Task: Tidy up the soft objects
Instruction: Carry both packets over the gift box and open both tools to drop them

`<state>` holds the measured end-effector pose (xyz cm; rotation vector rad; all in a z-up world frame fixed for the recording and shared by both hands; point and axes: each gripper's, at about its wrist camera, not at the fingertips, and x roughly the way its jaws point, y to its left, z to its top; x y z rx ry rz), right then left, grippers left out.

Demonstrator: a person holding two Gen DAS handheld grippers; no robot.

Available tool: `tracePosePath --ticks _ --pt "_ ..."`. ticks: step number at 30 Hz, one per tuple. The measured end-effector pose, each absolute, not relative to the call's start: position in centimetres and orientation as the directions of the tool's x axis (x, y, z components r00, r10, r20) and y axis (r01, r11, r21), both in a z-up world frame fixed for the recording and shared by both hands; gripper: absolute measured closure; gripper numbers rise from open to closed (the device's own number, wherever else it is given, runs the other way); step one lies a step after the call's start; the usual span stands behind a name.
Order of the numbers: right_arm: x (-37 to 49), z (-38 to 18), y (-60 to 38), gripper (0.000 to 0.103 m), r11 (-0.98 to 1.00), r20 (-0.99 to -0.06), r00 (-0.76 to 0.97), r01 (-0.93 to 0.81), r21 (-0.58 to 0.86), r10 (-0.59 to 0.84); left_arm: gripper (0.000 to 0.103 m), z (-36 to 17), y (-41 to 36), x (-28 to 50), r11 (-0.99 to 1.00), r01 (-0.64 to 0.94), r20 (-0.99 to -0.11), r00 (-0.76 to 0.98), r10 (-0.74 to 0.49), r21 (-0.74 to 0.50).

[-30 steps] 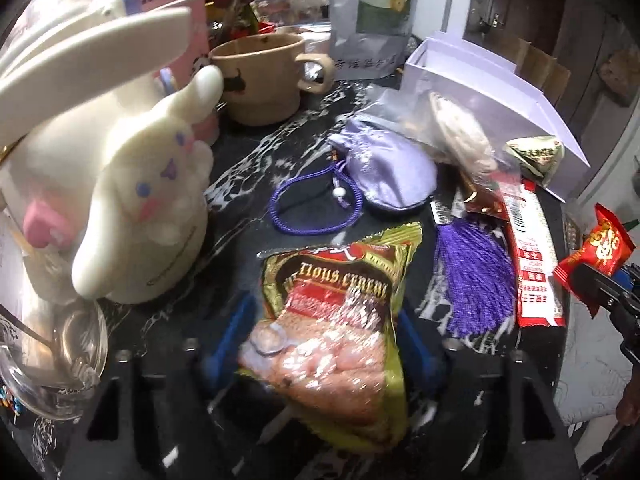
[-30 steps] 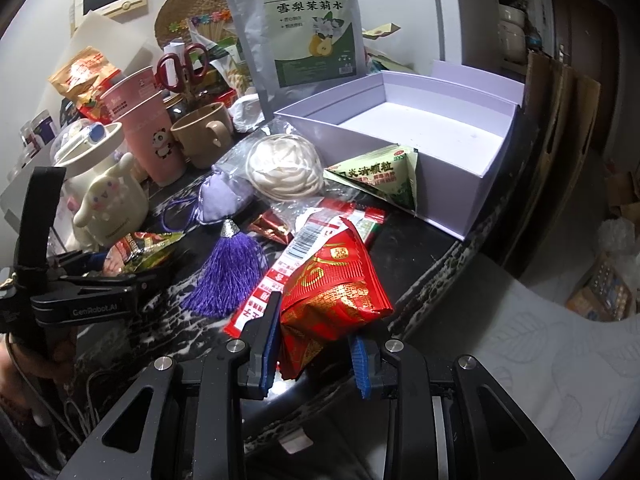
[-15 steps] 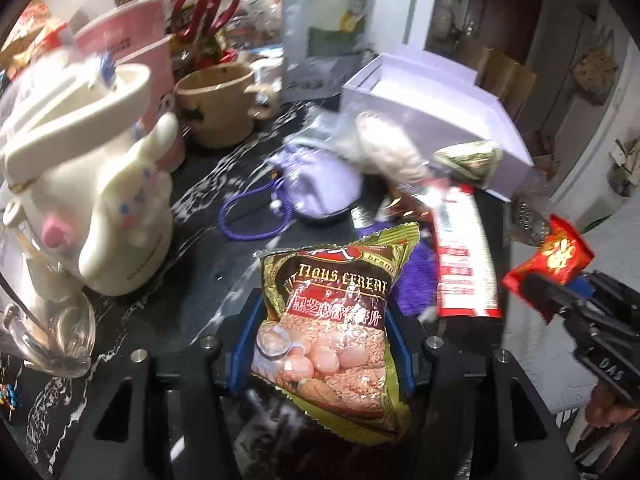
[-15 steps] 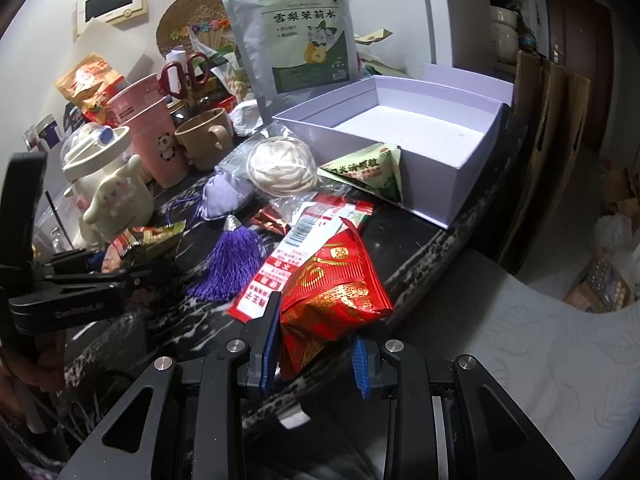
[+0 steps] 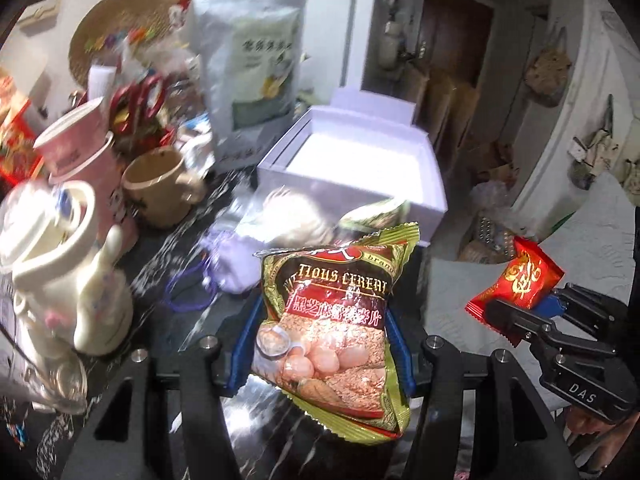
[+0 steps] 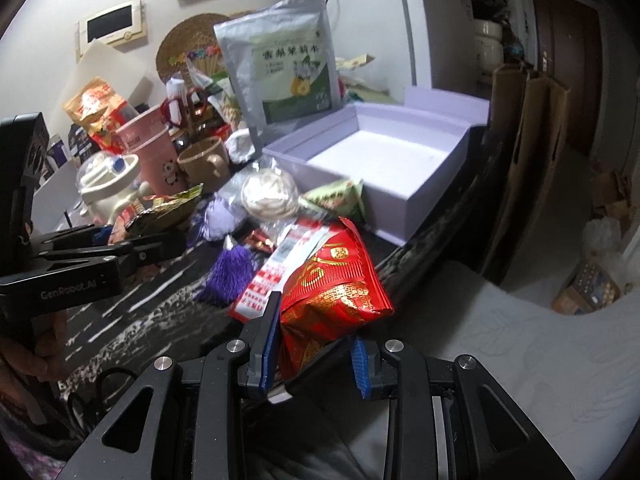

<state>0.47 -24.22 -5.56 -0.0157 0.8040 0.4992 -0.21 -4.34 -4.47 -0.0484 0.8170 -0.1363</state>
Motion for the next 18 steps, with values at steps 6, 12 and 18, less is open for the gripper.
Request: tracePosePath --ticks 6,12,18 --pt "1.0 -2.1 -25.3 0.073 0.889 -0.653 0.639 -0.441 0.123 0.407 0.048 -1.9 -6.3 1.2 0.983 0.157 -0.673 0.718 -0.179 -0.094" --pt "2.2 1.0 -26.4 0.073 0.886 -0.6 0.687 -0.457 0.081 0.41 0.048 0.7 -7.7 3.2 0.979 0.193 -0.622 0.759 -0.193 -0.068" --pt "4.7 3.4 -26.7 0.073 0.877 -0.556 0.711 -0.475 0.071 0.43 0.048 3.0 -8.9 6.1 0.975 0.218 -0.582 0.788 -0.2 -0.041"
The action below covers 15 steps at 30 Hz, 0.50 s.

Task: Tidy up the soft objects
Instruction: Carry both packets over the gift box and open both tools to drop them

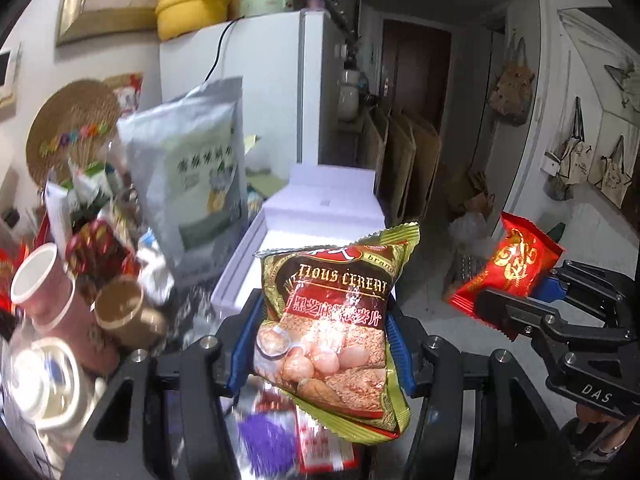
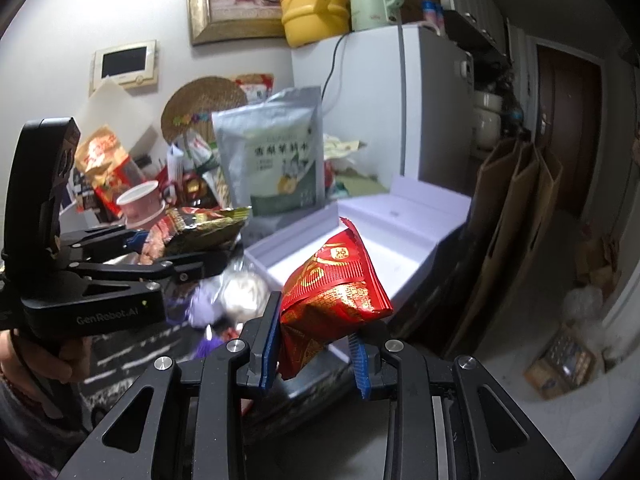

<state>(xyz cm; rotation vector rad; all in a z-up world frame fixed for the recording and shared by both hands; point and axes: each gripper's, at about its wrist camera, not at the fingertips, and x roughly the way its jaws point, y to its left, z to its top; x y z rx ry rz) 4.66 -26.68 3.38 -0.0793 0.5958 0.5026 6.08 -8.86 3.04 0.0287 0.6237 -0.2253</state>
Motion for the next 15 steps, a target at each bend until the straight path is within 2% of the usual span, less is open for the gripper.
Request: tracePosePath --ticks 8,15 --pt "9.6 5.1 -26.7 0.073 0.88 -0.516 0.742 -0.473 0.051 0.428 0.048 4.6 -10.1 11.0 0.973 0.23 -0.559 0.805 -0.198 -0.014" --pt "14.8 5.3 -27.1 0.073 0.889 -0.523 0.746 -0.456 0.049 0.411 0.048 5.3 -10.9 15.6 0.973 0.231 -0.55 0.815 -0.183 0.019"
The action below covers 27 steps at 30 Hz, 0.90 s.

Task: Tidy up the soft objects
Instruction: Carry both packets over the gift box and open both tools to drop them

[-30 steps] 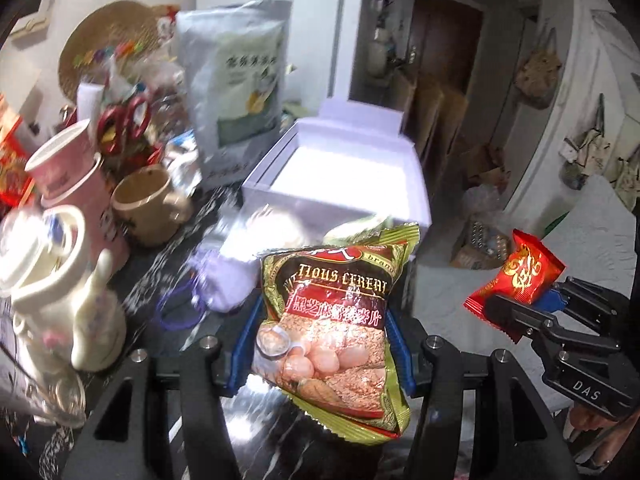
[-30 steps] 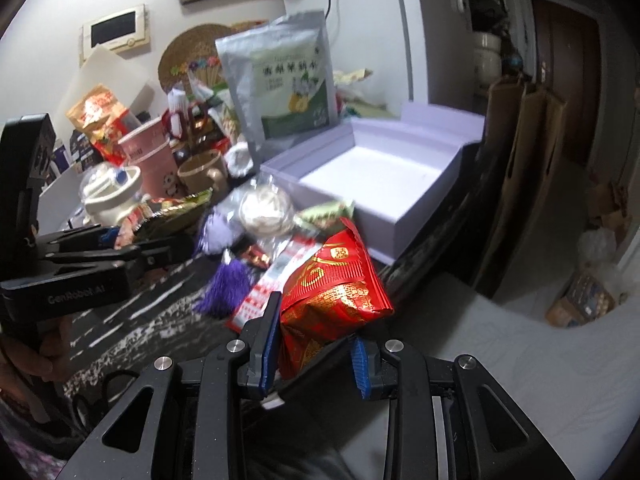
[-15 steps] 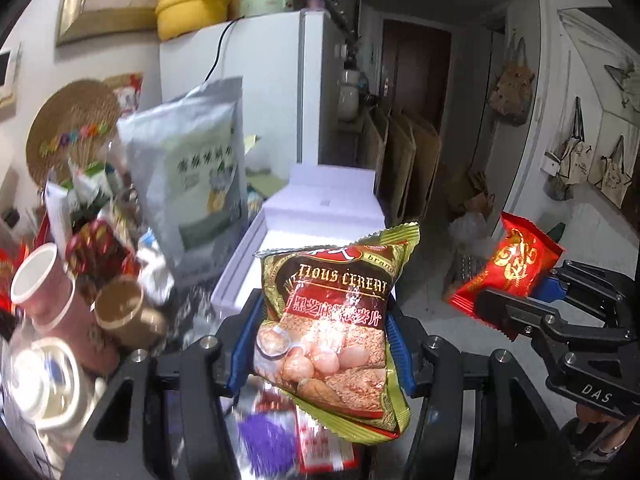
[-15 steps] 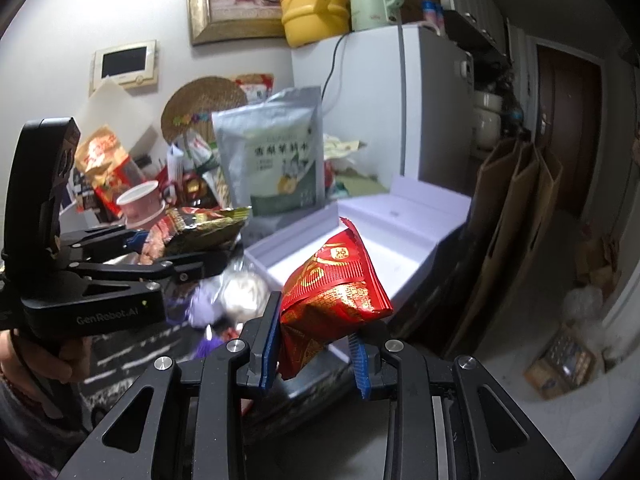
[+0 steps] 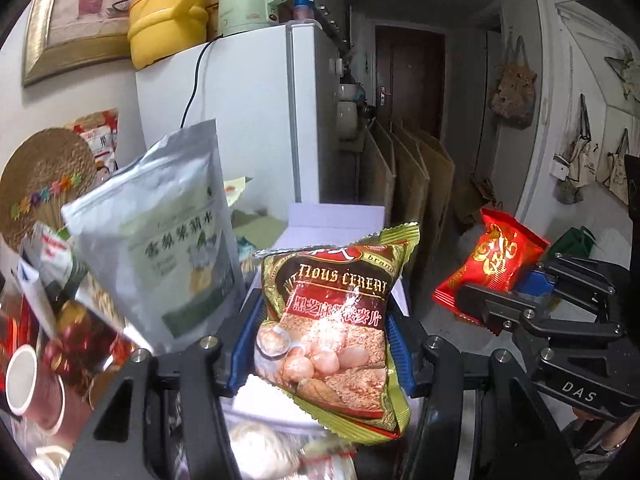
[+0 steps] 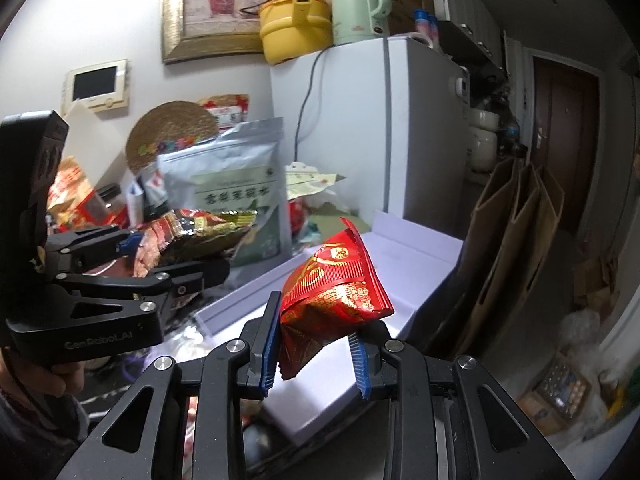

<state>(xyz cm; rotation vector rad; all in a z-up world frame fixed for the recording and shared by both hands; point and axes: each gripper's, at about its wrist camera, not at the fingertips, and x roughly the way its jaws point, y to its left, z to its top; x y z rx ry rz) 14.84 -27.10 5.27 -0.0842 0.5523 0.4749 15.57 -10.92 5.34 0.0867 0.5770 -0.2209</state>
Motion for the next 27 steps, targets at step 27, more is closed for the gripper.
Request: tracePosePath --ticks 27 --pt "28.9 -2.8 -24.9 0.073 0.907 -0.731 0.62 -0.421 -0.004 0.284 0.048 -2.5 -12.4 30.0 0.965 0.223 -0.709 0.702 -0.063 0.135"
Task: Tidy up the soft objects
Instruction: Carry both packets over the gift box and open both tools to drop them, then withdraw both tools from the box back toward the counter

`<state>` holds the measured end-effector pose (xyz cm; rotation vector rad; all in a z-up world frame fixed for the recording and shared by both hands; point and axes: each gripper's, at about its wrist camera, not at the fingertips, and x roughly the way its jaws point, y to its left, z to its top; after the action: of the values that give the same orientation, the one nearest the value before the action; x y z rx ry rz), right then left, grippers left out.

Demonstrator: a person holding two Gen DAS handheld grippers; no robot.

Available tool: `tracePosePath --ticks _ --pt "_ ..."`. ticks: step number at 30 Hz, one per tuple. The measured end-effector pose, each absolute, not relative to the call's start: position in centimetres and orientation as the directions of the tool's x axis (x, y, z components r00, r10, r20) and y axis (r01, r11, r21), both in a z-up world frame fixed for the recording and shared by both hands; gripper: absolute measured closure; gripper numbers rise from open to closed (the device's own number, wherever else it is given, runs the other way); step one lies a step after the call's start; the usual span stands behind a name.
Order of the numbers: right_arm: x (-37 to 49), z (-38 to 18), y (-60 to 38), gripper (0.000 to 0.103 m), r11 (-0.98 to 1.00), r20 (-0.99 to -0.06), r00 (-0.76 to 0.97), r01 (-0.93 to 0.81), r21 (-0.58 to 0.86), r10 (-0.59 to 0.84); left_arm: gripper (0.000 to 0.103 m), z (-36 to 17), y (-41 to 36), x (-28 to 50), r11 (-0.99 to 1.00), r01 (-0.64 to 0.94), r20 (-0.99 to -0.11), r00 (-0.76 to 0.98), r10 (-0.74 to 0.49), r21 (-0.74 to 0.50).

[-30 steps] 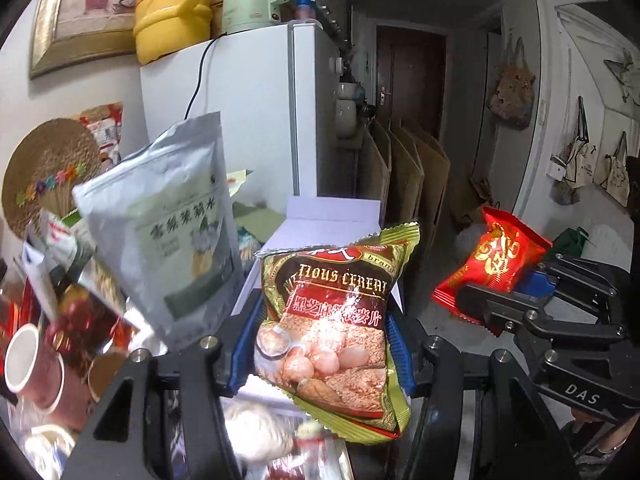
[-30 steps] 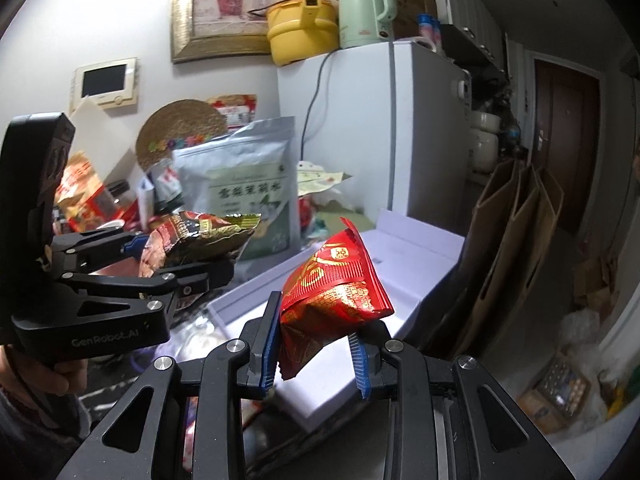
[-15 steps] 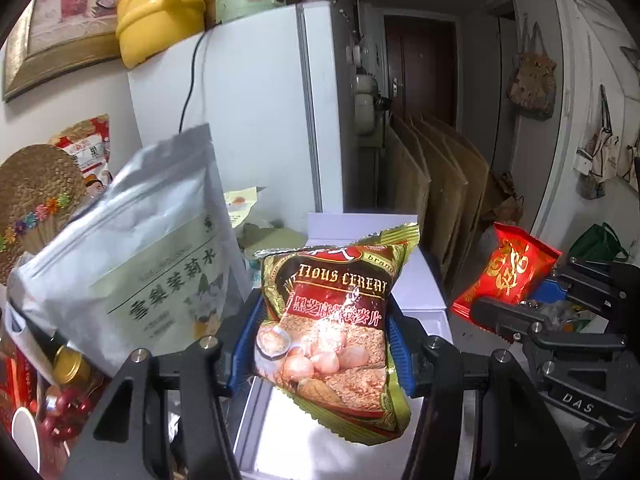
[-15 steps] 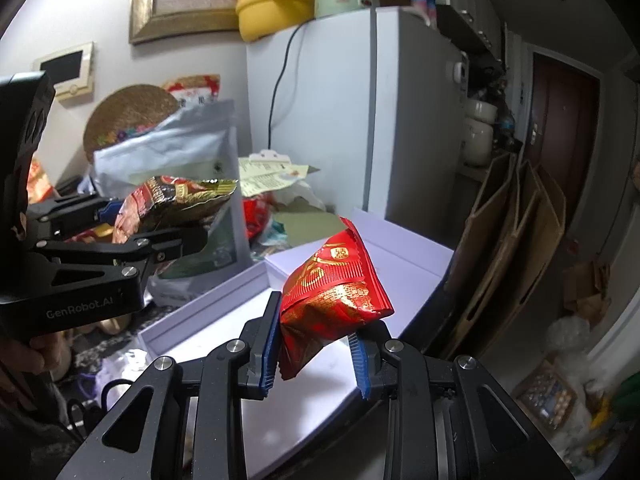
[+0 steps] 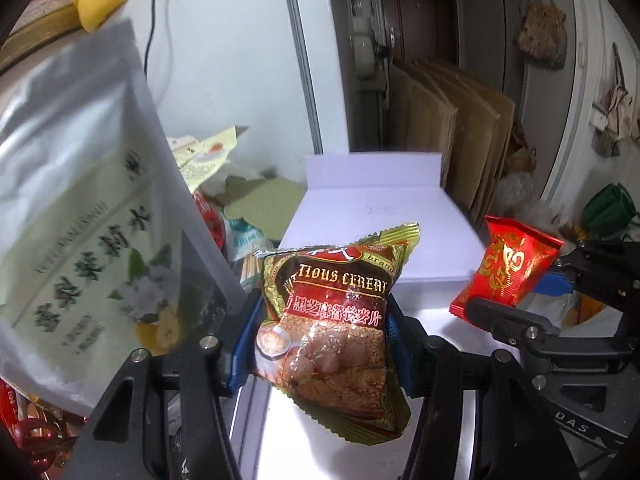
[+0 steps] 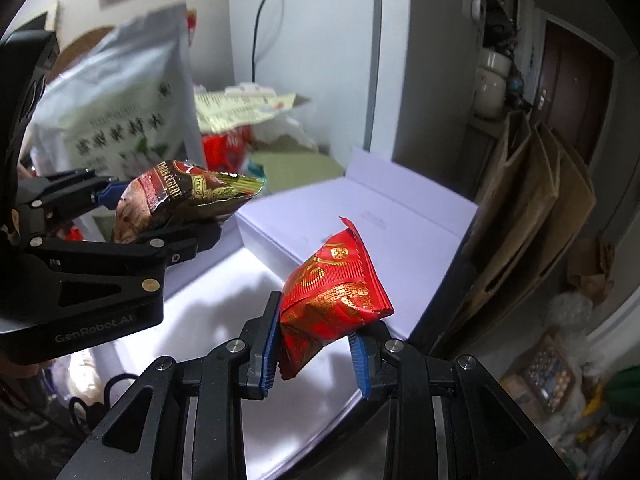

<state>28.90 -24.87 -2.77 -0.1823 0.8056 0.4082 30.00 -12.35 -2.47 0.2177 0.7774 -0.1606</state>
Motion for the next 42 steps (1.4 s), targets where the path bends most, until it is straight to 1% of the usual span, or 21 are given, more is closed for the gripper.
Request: tracePosePath --ticks 3,8,14,17,18,19,20,21,22,23,32,42 --pt "29.3 -3.8 -24.5 0.073 0.905 -0.753 0.599 -0.425 -0.011 0.272 0.048 -3.8 -12.4 30.8 0.965 0.224 -0.734 0.677 -0.053 0.137" --pt "30.2 -5.2 -24.3 0.073 0.907 -0.78 0.563 -0.421 0.014 0.274 0.048 -5.4 -11.8 31.9 0.973 0.213 -0.78 0.622 -0.065 0.088" --pt "31.1 -5.8 -24.3 0.072 0.911 -0.795 0.548 -0.413 0.014 0.26 0.047 -6.0 -11.4 32.3 0.977 0.202 -0.798 0.6 -0.062 0.076" --pt "31.2 -5.7 -24.3 0.065 0.914 -0.794 0.552 -0.406 0.012 0.256 0.047 -5.8 -11.3 32.4 0.981 0.18 -0.802 0.595 -0.046 0.077" --pt "31.2 -5.6 -24.4 0.061 0.915 -0.793 0.553 -0.404 0.015 0.258 0.045 -5.7 -11.3 32.5 0.981 0.177 -0.8 0.598 -0.045 0.077" --pt "31.2 -5.5 -24.4 0.06 0.915 -0.792 0.553 -0.404 0.017 0.259 0.043 -5.5 -11.3 32.4 0.981 0.176 -0.795 0.605 -0.041 0.084" --pt "31.1 -5.3 -24.3 0.06 0.915 -0.791 0.555 -0.404 0.016 0.259 0.036 -5.2 -11.3 32.3 0.98 0.172 -0.788 0.615 -0.03 0.097" --pt "31.1 -5.2 -24.3 0.059 0.915 -0.79 0.558 -0.403 0.011 0.255 0.024 -5.0 -11.4 32.2 0.98 0.168 -0.781 0.624 -0.02 0.109" --pt "31.0 -5.1 -24.3 0.058 0.916 -0.789 0.561 -0.402 0.006 0.251 0.019 -4.6 -11.5 32.0 0.979 0.166 -0.772 0.635 -0.013 0.119" --pt "30.9 -4.9 -24.3 0.058 0.916 -0.787 0.565 -0.401 -0.001 0.247 0.018 -4.4 -11.5 31.9 0.979 0.163 -0.765 0.644 -0.011 0.123" --pt "29.8 -2.6 -24.6 0.058 0.921 -0.761 0.602 -0.389 -0.015 0.242 0.018 -0.8 -11.1 30.2 0.98 0.15 -0.721 0.692 -0.011 0.129" --pt "27.1 2.6 -25.1 0.058 0.929 -0.686 0.684 -0.369 -0.033 0.247 0.018 4.8 -10.5 26.5 0.983 0.13 -0.641 0.767 -0.016 0.13"
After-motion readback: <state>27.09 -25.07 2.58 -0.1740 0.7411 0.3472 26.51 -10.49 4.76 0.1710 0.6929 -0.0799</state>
